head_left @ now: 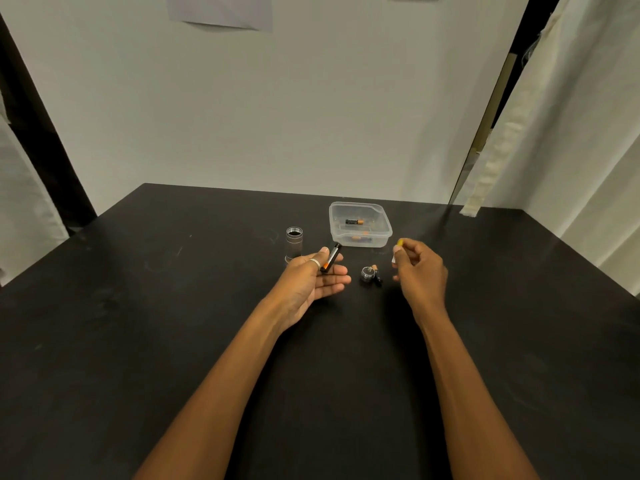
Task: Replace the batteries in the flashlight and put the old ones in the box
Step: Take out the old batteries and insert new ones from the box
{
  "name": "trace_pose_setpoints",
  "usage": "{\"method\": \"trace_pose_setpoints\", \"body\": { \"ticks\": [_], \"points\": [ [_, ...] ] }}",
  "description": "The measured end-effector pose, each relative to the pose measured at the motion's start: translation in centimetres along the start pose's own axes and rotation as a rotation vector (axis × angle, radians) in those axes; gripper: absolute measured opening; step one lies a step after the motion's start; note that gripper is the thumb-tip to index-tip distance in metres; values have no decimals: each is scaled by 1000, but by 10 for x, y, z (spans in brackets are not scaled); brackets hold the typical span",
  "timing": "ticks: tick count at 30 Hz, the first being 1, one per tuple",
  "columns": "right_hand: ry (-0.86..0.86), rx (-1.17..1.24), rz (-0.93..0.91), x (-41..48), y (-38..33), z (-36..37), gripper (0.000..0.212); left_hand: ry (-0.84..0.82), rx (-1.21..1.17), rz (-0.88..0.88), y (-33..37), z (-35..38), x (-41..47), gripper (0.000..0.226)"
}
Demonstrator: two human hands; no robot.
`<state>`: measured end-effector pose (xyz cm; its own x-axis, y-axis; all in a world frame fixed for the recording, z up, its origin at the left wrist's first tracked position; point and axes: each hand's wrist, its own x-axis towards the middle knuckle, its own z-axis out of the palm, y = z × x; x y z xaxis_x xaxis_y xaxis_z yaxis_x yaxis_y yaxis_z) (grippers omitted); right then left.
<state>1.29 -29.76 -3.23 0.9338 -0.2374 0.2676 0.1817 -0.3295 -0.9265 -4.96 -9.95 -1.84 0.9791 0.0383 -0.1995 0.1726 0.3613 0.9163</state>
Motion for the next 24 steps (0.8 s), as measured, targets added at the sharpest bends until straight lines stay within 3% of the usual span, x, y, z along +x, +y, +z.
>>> {"method": "trace_pose_setpoints", "body": {
  "ticks": [4, 9, 11, 14, 17, 24],
  "points": [
    [-104, -375, -39, -2, 3, 0, 28, 4, 4, -2, 1, 1, -1, 36],
    [-174, -470, -39, -3, 2, 2, 18, 15, 12, 2, 0, 1, -1, 35],
    [-186, -497, -52, -3, 3, 3, 25, 15, 9, 3, 0, 1, 0, 34],
    [-130, -468, -81, -5, 2, 4, 47, 16, 11, -1, 0, 1, 1, 35],
    [-14, -362, -100, -6, -3, 3, 51, 11, 13, -2, -1, 0, 1, 37],
    [83, -285, -318, -24, -14, 16, 19, 22, 41, 49, -3, 2, 3, 38]
  ]
}}
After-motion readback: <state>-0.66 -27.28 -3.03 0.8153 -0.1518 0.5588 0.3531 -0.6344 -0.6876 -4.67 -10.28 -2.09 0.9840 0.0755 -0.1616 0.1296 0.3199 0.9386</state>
